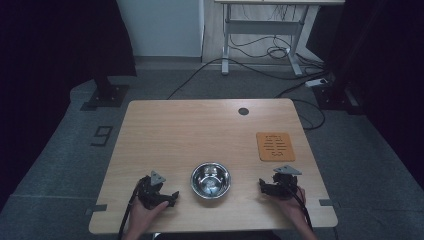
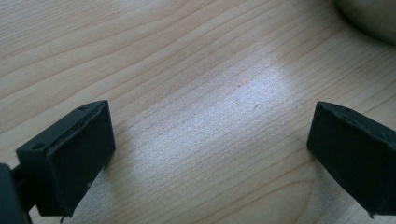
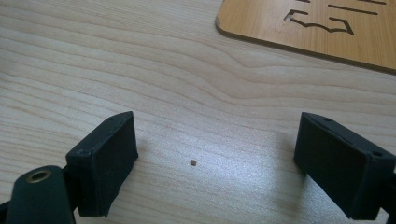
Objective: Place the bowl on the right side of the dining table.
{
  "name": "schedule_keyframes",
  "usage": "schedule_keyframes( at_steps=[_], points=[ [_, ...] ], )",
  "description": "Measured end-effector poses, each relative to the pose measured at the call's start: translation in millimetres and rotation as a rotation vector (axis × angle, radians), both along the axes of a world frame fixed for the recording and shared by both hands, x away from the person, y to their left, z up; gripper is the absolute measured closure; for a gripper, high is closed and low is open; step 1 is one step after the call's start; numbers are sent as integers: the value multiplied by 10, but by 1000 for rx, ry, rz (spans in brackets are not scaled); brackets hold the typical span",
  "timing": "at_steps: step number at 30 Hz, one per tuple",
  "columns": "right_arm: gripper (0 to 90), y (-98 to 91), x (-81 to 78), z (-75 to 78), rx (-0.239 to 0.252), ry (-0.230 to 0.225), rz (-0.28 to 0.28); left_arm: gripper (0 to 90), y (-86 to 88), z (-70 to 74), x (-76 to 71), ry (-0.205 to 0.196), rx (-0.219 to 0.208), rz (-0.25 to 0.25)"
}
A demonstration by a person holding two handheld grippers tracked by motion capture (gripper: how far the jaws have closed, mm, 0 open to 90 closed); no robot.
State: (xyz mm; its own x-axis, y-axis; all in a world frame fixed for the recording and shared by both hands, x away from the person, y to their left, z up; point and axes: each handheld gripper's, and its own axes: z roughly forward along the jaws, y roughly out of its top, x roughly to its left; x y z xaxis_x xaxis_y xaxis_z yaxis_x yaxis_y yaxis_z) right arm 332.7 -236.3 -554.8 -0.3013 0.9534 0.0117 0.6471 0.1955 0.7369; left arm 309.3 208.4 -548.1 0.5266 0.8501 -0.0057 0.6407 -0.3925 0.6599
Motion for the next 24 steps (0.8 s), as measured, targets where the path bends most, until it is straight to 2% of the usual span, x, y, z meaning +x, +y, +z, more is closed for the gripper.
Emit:
schedule_keyframes(
  at_steps=[10, 17, 24],
  points=[
    [143, 3, -1, 1, -3, -6, 10, 0, -2, 0, 3, 1, 1, -1],
    [132, 38, 9, 0, 2, -2, -22, 0, -3, 1, 1, 2, 2, -9],
    [140, 28, 7, 2, 13, -4, -24, 0, -4, 1, 2, 2, 2, -9]
  ],
)
